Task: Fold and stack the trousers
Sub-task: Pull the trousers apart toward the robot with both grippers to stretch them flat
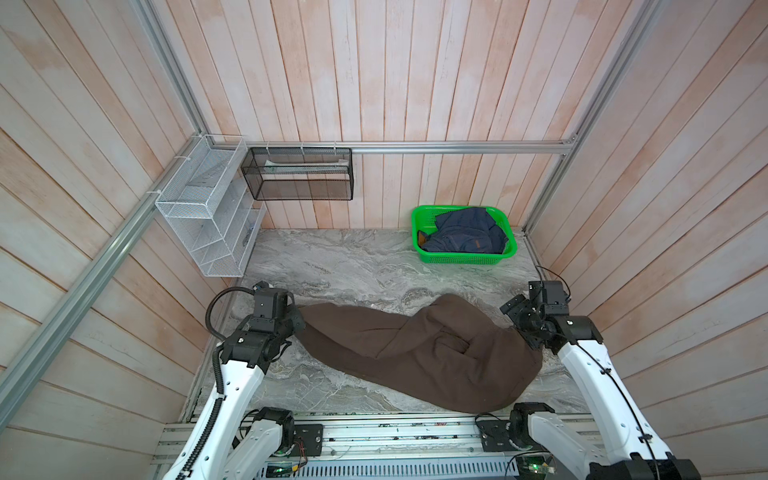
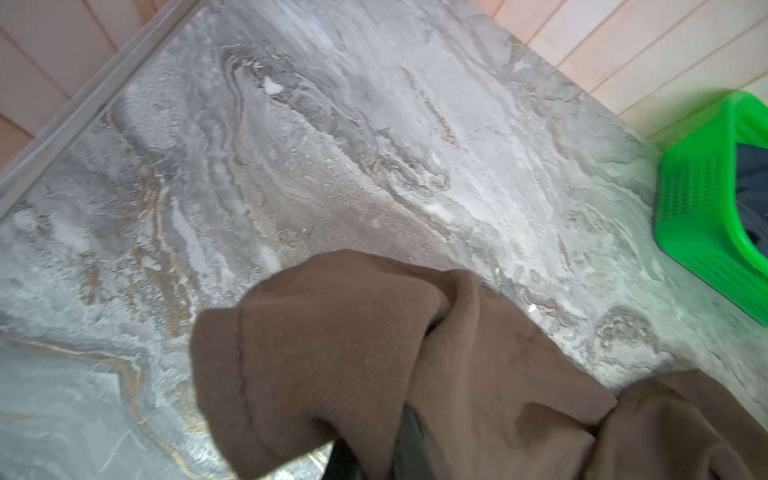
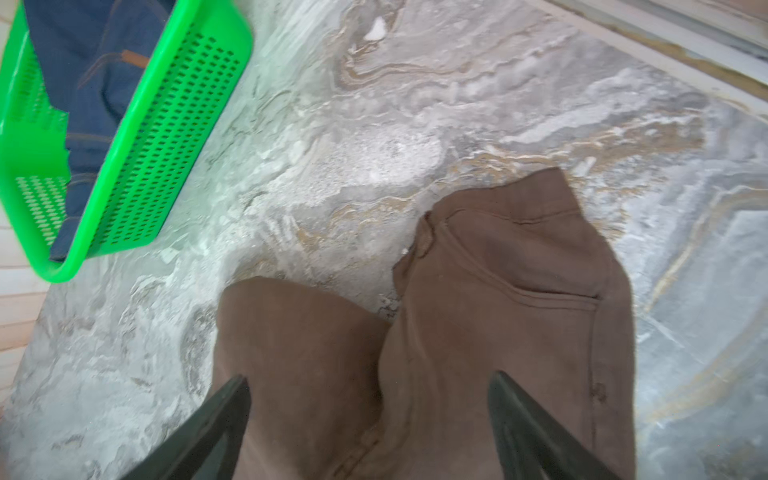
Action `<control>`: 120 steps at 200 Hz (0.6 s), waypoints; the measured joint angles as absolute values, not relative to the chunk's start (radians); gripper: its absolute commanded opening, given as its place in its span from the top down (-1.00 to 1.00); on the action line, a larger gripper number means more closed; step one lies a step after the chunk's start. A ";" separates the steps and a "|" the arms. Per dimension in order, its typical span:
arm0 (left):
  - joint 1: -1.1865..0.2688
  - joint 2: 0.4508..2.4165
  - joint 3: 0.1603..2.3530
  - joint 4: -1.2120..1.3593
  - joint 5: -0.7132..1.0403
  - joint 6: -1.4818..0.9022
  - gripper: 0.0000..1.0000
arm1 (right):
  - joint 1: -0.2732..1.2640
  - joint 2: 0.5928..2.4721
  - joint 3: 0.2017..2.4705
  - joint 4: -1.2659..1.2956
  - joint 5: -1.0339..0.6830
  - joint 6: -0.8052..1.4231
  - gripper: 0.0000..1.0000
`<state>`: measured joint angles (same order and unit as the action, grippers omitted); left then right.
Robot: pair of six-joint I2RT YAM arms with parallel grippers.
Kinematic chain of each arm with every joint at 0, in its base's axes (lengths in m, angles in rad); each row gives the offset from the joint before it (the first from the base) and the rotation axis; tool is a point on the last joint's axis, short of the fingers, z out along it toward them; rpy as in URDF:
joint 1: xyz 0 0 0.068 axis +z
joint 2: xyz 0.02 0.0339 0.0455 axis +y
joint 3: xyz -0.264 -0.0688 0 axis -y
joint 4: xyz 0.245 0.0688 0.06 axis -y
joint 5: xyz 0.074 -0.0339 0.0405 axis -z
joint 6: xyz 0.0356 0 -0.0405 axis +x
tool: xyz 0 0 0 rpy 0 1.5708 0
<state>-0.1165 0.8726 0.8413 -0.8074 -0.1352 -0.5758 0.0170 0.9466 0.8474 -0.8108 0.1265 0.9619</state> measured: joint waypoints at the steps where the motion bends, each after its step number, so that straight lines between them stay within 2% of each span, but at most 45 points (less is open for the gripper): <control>1: -0.111 0.873 0.841 -0.808 -0.136 -0.573 1.00 | 0.014 0.945 0.846 -0.812 0.126 0.962 -0.79; 31: -0.001 0.929 0.843 -0.793 -0.105 -0.537 1.00 | -0.113 0.879 0.740 -0.832 0.092 0.949 -0.80; 62: 0.025 1.056 0.871 -0.739 -0.062 -0.512 0.99 | -0.216 0.858 0.650 -0.835 0.049 0.910 -0.80; 68: 0.025 1.083 0.881 -0.725 -0.051 -0.509 0.86 | -0.238 0.853 0.635 -0.834 0.039 0.899 -0.80; 78: 0.026 1.120 0.894 -0.703 -0.033 -0.506 0.46 | -0.285 0.843 0.612 -0.833 0.023 0.878 -0.79; 87: 0.026 1.146 0.903 -0.683 -0.018 -0.504 0.18 | -0.325 0.839 0.599 -0.835 0.007 0.859 -0.79; 109: 0.026 1.169 0.909 -0.652 0.017 -0.499 -0.17 | -0.386 0.838 0.597 -0.830 -0.015 0.826 -0.78; 120: 0.026 1.167 0.910 -0.650 0.023 -0.509 -0.48 | -0.398 0.836 0.597 -0.831 -0.022 0.822 -0.79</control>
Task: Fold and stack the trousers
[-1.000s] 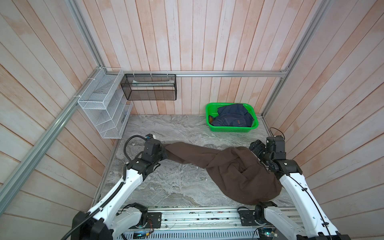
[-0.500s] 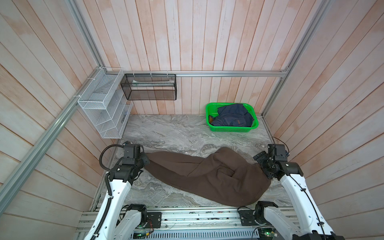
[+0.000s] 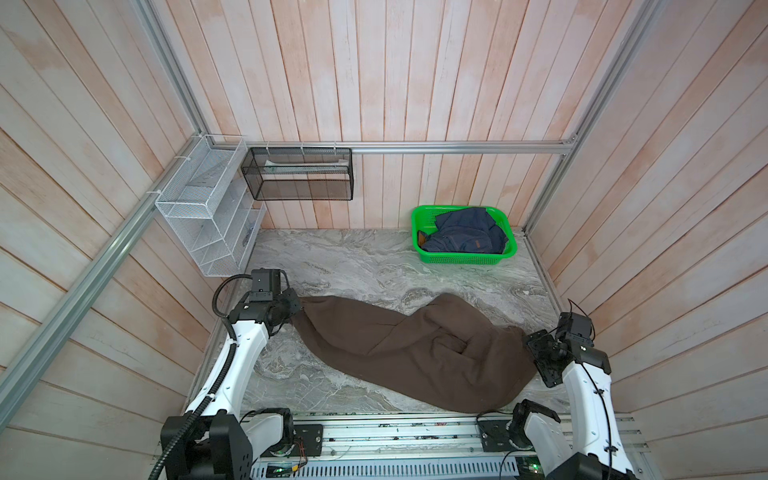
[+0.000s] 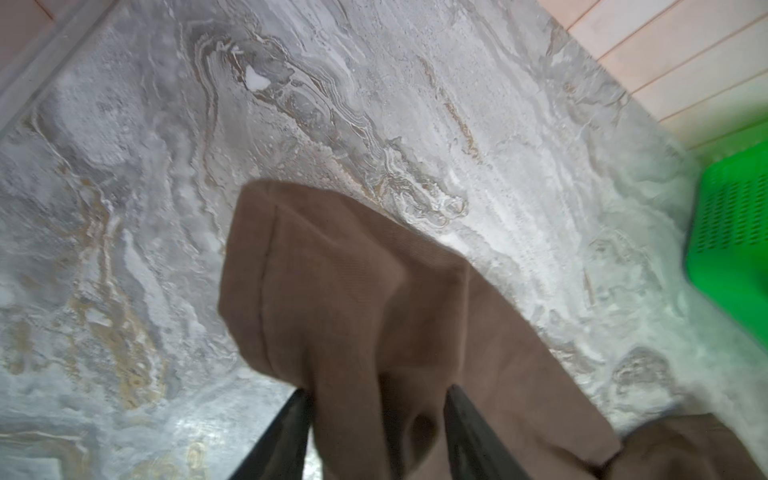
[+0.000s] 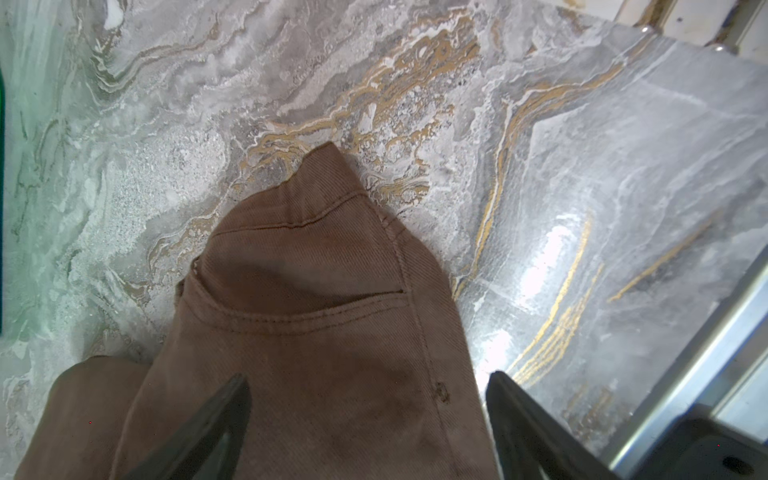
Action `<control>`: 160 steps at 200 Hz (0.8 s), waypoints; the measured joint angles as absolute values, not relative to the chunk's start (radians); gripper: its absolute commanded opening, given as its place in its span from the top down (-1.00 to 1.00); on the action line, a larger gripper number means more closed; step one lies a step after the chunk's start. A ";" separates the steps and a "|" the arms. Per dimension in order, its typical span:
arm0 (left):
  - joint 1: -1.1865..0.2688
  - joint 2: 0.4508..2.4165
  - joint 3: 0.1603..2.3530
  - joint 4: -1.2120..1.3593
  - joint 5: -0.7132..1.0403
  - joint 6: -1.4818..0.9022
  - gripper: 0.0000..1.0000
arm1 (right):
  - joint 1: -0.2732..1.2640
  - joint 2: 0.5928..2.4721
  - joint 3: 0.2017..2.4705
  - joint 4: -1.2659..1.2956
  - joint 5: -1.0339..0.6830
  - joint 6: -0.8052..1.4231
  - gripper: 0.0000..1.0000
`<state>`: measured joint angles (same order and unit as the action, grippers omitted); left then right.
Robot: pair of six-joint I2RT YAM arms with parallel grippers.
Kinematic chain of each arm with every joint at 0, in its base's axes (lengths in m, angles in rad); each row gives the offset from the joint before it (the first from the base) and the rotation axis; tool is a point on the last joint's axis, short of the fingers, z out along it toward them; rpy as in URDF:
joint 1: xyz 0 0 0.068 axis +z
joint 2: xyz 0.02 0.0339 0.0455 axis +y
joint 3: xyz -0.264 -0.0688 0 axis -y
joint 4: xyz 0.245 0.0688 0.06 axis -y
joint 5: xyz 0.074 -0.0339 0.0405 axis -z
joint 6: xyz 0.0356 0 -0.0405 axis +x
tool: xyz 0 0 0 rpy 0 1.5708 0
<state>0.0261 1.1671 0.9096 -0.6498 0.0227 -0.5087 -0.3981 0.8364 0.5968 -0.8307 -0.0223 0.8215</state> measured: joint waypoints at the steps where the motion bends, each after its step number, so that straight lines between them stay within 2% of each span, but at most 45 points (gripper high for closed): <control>1: 0.026 1.166 0.910 -0.650 0.023 -0.505 -0.49 | -0.398 0.836 0.597 -0.831 -0.023 0.821 -0.79; 4: 0.026 1.165 0.910 -0.651 0.023 -0.498 -0.54 | -0.399 0.837 0.597 -0.831 -0.025 0.821 -0.78; 9: 0.026 1.163 0.910 -0.652 0.025 -0.503 -0.72 | -0.402 0.837 0.596 -0.831 -0.028 0.822 -0.79; 18: 0.026 1.155 0.912 -0.657 0.027 -0.498 -0.78 | -0.403 0.839 0.591 -0.827 -0.033 0.823 -0.79; 60: 0.026 1.102 0.934 -0.682 0.049 -0.496 -0.81 | -0.411 0.889 0.463 -0.742 -0.125 0.858 -0.75; 91: 0.026 1.090 0.954 -0.699 0.069 -0.496 -0.81 | -0.414 0.921 0.417 -0.648 -0.199 0.868 -0.61; 107: 0.026 1.087 0.961 -0.708 0.075 -0.496 -0.80 | -0.415 0.932 0.404 -0.588 -0.242 0.870 -0.30; 120: 0.026 1.081 0.962 -0.712 0.076 -0.496 -0.77 | -0.415 0.940 0.385 -0.537 -0.293 0.870 0.12; 128: 0.026 1.078 0.962 -0.713 0.079 -0.496 -0.76 | -0.415 0.945 0.371 -0.512 -0.324 0.870 0.31; 160: 0.026 1.076 0.963 -0.714 0.094 -0.497 -0.72 | -0.364 0.920 0.368 -0.480 -0.408 0.860 0.84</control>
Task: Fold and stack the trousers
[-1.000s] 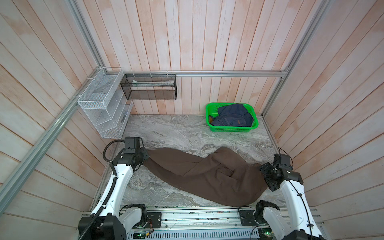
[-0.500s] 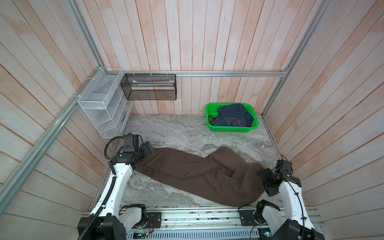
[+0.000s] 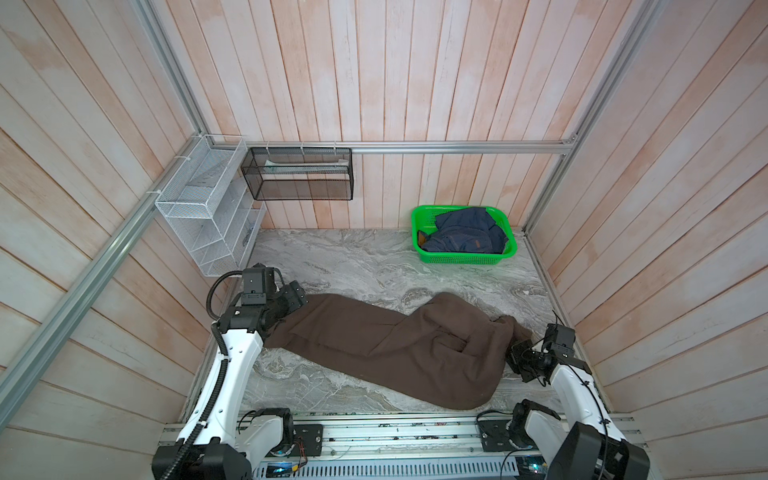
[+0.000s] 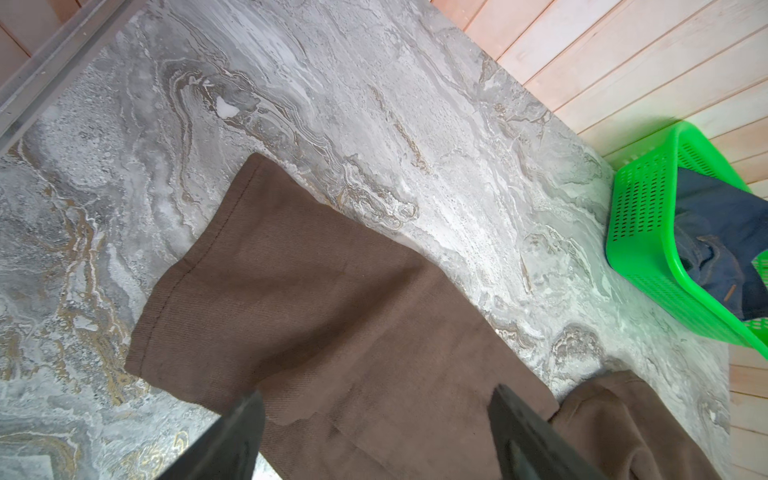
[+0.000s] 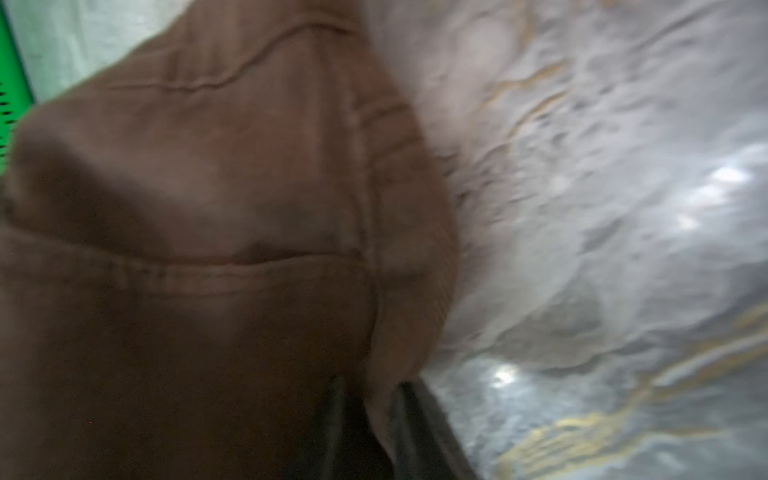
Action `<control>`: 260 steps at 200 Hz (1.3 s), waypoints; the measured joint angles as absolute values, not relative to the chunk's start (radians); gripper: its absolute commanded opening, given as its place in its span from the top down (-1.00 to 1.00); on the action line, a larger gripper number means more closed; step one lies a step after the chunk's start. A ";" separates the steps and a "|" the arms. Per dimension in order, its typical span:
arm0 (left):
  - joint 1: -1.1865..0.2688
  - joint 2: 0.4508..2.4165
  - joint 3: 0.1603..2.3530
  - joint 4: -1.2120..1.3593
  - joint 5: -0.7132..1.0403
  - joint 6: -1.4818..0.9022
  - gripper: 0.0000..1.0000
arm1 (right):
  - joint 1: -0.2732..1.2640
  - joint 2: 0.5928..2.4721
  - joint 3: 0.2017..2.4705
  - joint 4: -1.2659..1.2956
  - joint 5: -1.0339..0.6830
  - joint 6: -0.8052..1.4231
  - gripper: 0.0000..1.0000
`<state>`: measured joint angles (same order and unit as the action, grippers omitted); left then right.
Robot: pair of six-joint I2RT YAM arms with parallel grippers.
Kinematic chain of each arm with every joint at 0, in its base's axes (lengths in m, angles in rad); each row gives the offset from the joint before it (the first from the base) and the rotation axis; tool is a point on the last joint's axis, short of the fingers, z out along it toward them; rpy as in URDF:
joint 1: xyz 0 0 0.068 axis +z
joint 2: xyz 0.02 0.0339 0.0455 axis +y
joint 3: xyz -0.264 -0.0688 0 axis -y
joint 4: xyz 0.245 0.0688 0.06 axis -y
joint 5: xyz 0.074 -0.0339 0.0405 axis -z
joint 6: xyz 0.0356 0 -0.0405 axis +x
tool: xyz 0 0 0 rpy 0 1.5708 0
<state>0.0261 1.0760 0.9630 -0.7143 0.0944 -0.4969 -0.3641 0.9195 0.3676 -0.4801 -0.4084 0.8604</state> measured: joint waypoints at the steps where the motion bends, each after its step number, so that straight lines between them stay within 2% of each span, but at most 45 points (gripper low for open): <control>1: 0.026 1.076 0.963 -0.714 0.096 -0.496 -0.72 | -0.359 0.917 0.370 -0.479 -0.410 0.863 0.86; 13: 0.026 1.076 0.963 -0.714 0.101 -0.496 -0.72 | -0.303 0.893 0.404 -0.470 -0.425 0.854 1.00; 50: 0.026 1.076 0.963 -0.712 0.109 -0.497 -0.71 | -0.027 0.900 0.593 -0.421 -0.404 0.844 1.00; 81: 0.026 1.077 0.963 -0.708 0.123 -0.497 -0.71 | 0.227 0.986 0.730 -0.392 -0.347 0.841 1.00; 109: 0.026 1.077 0.963 -0.707 0.126 -0.497 -0.71 | 0.387 1.080 0.826 -0.398 -0.277 0.835 1.00; 113: 0.026 1.077 0.963 -0.706 0.127 -0.497 -0.71 | 0.402 1.091 0.836 -0.398 -0.265 0.835 0.92; 126: 0.026 1.077 0.963 -0.706 0.128 -0.497 -0.71 | 0.425 1.109 0.851 -0.403 -0.216 0.841 0.25; 138: 0.026 1.077 0.963 -0.706 0.128 -0.497 -0.71 | 0.421 1.102 0.847 -0.425 -0.148 0.849 -0.08; 158: 0.026 1.077 0.963 -0.702 0.132 -0.496 -0.72 | 0.369 1.065 0.825 -0.459 -0.057 0.862 -0.38; 186: 0.026 1.077 0.963 -0.695 0.139 -0.496 -0.72 | 0.226 1.032 0.796 -0.510 0.021 0.859 -0.57; 217: 0.026 1.079 0.963 -0.680 0.153 -0.496 -0.72 | 0.144 1.085 0.786 -0.529 0.041 0.833 -0.58; 233: 0.026 1.082 0.960 -0.678 0.154 -0.496 -0.71 | 0.137 1.158 0.786 -0.530 0.033 0.813 -0.51; 245: 0.026 1.082 0.957 -0.677 0.154 -0.496 -0.72 | 0.137 1.211 0.786 -0.532 0.016 0.805 -0.33; 260: 0.026 1.082 0.956 -0.677 0.153 -0.496 -0.72 | 0.153 1.258 0.786 -0.532 -0.010 0.790 0.20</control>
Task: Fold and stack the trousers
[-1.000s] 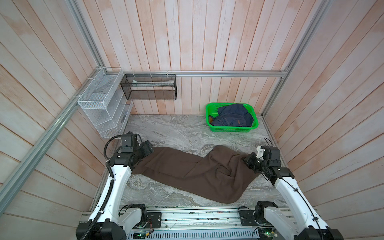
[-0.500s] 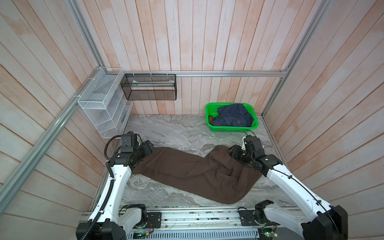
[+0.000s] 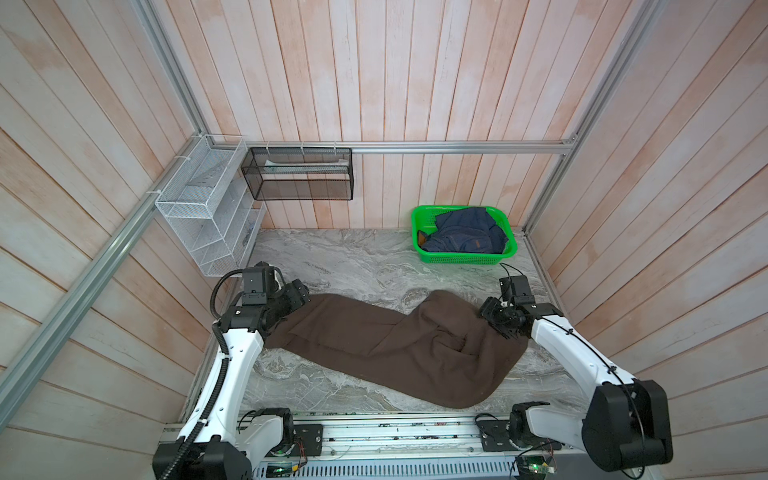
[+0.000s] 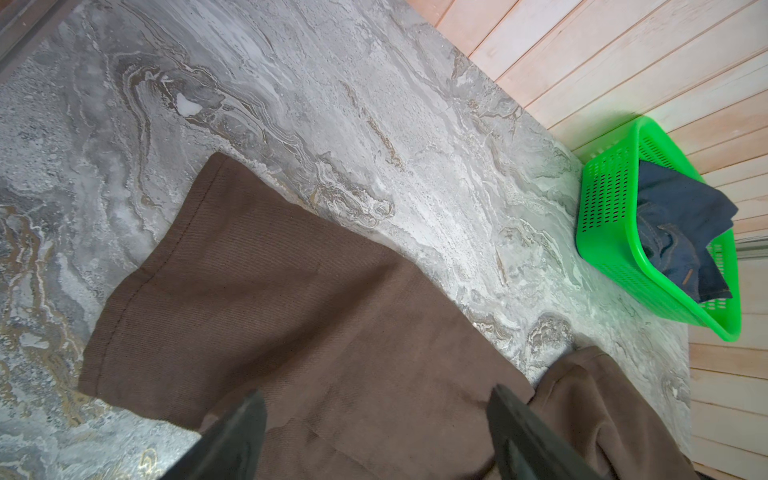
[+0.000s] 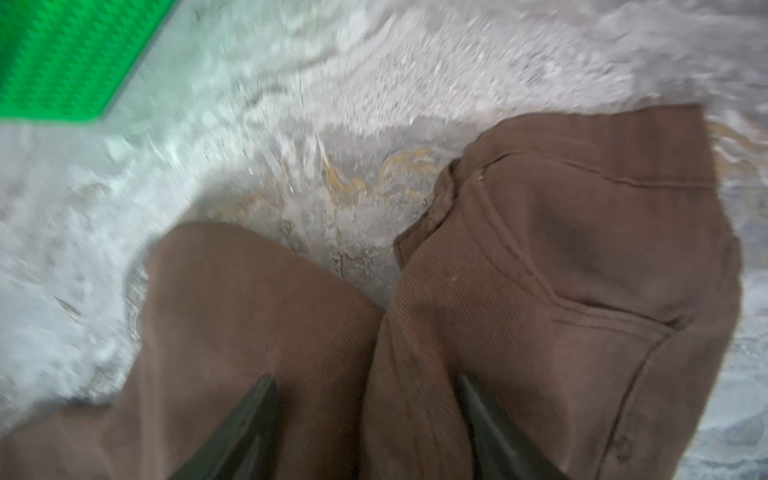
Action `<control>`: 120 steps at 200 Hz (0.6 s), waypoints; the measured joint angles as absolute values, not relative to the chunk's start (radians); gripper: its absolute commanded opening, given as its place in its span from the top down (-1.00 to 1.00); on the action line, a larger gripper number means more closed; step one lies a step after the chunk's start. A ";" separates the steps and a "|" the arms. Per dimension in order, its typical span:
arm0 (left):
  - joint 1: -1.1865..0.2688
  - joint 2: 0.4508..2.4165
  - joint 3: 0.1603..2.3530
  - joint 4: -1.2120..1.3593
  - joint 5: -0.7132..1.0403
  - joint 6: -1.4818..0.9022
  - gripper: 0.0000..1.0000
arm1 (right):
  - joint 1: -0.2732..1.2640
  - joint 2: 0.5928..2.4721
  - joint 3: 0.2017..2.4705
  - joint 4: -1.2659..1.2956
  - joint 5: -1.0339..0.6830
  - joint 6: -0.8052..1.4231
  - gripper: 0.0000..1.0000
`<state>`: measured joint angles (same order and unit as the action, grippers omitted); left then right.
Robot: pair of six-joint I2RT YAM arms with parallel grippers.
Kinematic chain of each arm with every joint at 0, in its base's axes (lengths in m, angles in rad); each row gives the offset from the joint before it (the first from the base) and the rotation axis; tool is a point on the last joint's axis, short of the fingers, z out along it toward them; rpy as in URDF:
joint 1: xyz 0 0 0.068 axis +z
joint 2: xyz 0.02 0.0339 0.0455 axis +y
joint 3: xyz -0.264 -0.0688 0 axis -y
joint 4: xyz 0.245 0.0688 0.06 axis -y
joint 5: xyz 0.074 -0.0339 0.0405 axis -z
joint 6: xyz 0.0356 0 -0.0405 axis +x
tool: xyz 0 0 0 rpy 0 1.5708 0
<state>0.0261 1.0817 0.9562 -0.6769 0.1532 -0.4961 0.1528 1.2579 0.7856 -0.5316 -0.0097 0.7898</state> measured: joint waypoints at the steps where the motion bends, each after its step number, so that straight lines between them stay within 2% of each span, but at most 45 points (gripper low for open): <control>1: 0.026 1.082 0.956 -0.677 0.153 -0.496 -0.71 | 0.155 1.259 0.786 -0.532 -0.009 0.791 0.23; 10: 0.026 1.082 0.956 -0.677 0.153 -0.496 -0.71 | 0.189 1.268 0.786 -0.529 -0.013 0.797 0.50; 22: 0.026 1.082 0.956 -0.677 0.153 -0.496 -0.71 | 0.270 1.275 0.791 -0.525 -0.015 0.799 0.70; 38: 0.026 1.082 0.954 -0.676 0.153 -0.494 -0.71 | 0.419 1.316 0.838 -0.523 -0.027 0.803 0.85; 54: 0.026 1.082 0.953 -0.675 0.153 -0.493 -0.71 | 0.566 1.391 0.913 -0.513 -0.039 0.799 0.87; 63: 0.026 1.082 0.953 -0.673 0.153 -0.493 -0.71 | 0.633 1.435 0.955 -0.500 -0.045 0.796 0.74; 82: 0.026 1.082 0.953 -0.673 0.152 -0.493 -0.71 | 0.736 1.520 1.019 -0.464 -0.063 0.783 0.08; 93: 0.026 1.082 0.953 -0.673 0.152 -0.493 -0.71 | 0.772 1.559 1.043 -0.452 -0.072 0.779 -0.18; 120: 0.026 1.082 0.953 -0.673 0.149 -0.490 -0.72 | 0.795 1.574 1.071 -0.474 -0.050 0.758 -0.46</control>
<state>0.0261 1.0817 0.9527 -0.6731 0.1493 -0.4896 0.7952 1.5738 1.0706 -0.4740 -0.0498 0.7578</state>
